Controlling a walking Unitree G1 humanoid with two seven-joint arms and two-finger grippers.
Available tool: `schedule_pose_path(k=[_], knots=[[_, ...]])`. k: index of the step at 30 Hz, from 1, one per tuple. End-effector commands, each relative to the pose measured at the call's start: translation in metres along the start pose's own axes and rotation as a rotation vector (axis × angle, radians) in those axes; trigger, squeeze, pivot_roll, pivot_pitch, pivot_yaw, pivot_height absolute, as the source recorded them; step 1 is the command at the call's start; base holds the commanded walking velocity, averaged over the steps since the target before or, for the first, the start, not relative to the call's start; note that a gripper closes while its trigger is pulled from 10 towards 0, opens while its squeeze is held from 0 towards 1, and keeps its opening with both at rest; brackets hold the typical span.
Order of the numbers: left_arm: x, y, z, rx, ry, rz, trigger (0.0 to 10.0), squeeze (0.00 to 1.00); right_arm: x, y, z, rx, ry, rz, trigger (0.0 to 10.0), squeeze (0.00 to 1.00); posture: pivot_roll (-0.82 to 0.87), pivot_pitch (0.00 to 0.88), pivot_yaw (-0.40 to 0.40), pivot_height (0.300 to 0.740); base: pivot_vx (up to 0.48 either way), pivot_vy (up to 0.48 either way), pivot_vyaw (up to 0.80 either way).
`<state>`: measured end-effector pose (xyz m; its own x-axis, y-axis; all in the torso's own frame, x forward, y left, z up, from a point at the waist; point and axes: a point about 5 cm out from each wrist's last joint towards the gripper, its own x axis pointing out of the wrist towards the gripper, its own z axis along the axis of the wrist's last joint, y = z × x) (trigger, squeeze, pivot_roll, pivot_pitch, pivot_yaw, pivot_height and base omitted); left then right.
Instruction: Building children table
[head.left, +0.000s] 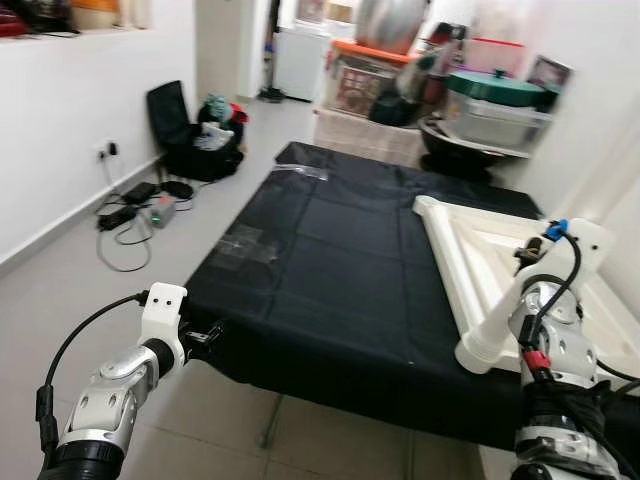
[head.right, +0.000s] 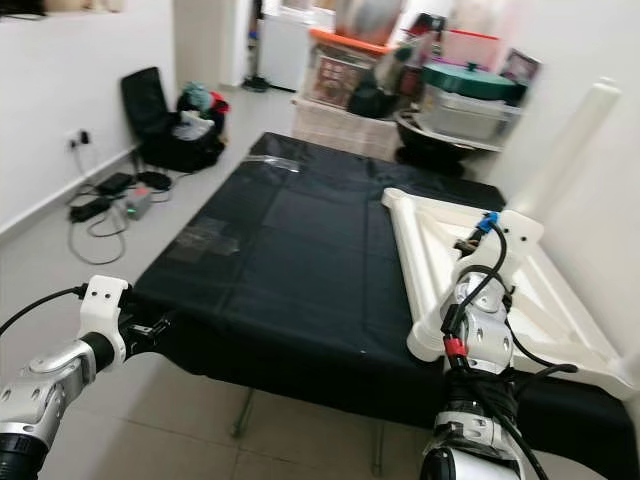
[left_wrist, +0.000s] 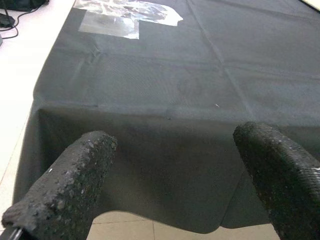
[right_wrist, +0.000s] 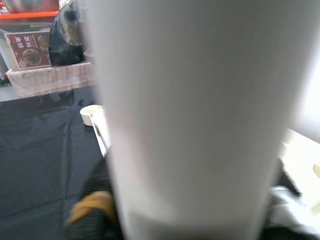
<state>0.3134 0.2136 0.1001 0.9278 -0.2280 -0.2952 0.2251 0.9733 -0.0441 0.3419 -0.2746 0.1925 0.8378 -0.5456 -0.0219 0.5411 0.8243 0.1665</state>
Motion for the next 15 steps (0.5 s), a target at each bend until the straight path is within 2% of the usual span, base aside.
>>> schedule_pose_path(k=[1, 2, 3, 4, 5, 6, 7, 9, 12, 13, 14, 15], knots=[[0.0, -0.003, 0.0, -0.005, 0.003, -0.017, 10.0, 0.0, 0.001, -0.011, -0.005, 0.002, 0.009, -0.02, 10.0, 0.78, 0.09, 0.0, -0.143, 0.74, 0.0, 0.0, 0.0], [0.0, -0.003, 0.0, -0.005, 0.003, -0.017, 10.0, 0.0, 0.001, -0.011, -0.005, 0.002, 0.009, -0.02, 10.0, 0.78, 0.09, 0.0, -0.143, 0.74, 0.0, 0.0, 0.0], [0.0, -0.003, 0.0, -0.006, 0.001, -0.017, 10.0, 0.0, 0.001, -0.009, 0.003, 0.02, -0.029, 0.026, 10.0, 0.72, 0.08, 0.0, -0.142, 0.74, 0.0, 0.0, 0.0], [0.0, -0.003, 0.0, -0.006, 0.001, -0.017, 10.0, 0.0, 0.001, -0.009, 0.003, 0.02, -0.029, 0.026, 10.0, 0.72, 0.08, 0.0, -0.142, 0.74, 0.0, 0.0, 0.0], [0.0, -0.004, 0.0, -0.006, 0.0, -0.019, 10.0, 0.0, 0.001, -0.003, 0.012, 0.033, -0.081, 0.116, 10.0, 0.0, 0.08, 0.0, -0.142, 0.74, 0.0, 0.0, 0.0], [0.001, -0.005, 0.0, -0.006, -0.004, -0.025, 10.0, 0.0, 0.0, 0.004, 0.021, 0.051, -0.12, 0.225, 10.0, 0.0, 0.08, 0.0, -0.141, 0.74, 0.0, 0.0, 0.0], [0.001, -0.005, 0.0, -0.006, -0.004, -0.025, 10.0, 0.0, 0.0, 0.004, 0.021, 0.051, -0.12, 0.225, 10.0, 0.0, 0.08, 0.0, -0.141, 0.74, 0.0, 0.0, 0.0], [0.001, -0.01, 0.004, 0.004, -0.031, -0.061, 10.0, 0.0, -0.002, 0.01, 0.029, 0.033, -0.156, 0.37, 10.0, 0.0, 0.08, 0.0, -0.141, 0.74, 0.0, 0.0, 0.0], [0.001, -0.011, 0.007, 0.015, -0.046, -0.077, 10.0, 0.0, -0.002, 0.009, 0.029, 0.018, -0.153, 0.4, 10.0, 0.0, 0.08, 0.0, -0.142, 0.74, 0.0, 0.0, 0.0], [0.0, -0.014, 0.011, 0.032, -0.067, -0.1, 10.0, 0.0, -0.001, 0.008, 0.029, 0.009, -0.148, 0.409, 10.0, 0.36, 0.08, 0.0, -0.142, 0.74, 0.0, 0.0, 0.0], [-0.001, -0.017, 0.014, 0.046, -0.082, -0.116, 10.0, 0.0, -0.001, 0.008, 0.028, -0.004, -0.145, 0.416, 10.0, 0.52, 0.08, 0.0, -0.14, 0.74, 0.0, 0.0, 0.0], [-0.001, -0.019, 0.017, 0.061, -0.096, -0.131, 10.0, 0.0, -0.002, 0.007, 0.027, -0.014, -0.14, 0.419, 10.0, 0.44, 0.08, 0.0, -0.139, 0.74, 0.0, 0.0, 0.0]])
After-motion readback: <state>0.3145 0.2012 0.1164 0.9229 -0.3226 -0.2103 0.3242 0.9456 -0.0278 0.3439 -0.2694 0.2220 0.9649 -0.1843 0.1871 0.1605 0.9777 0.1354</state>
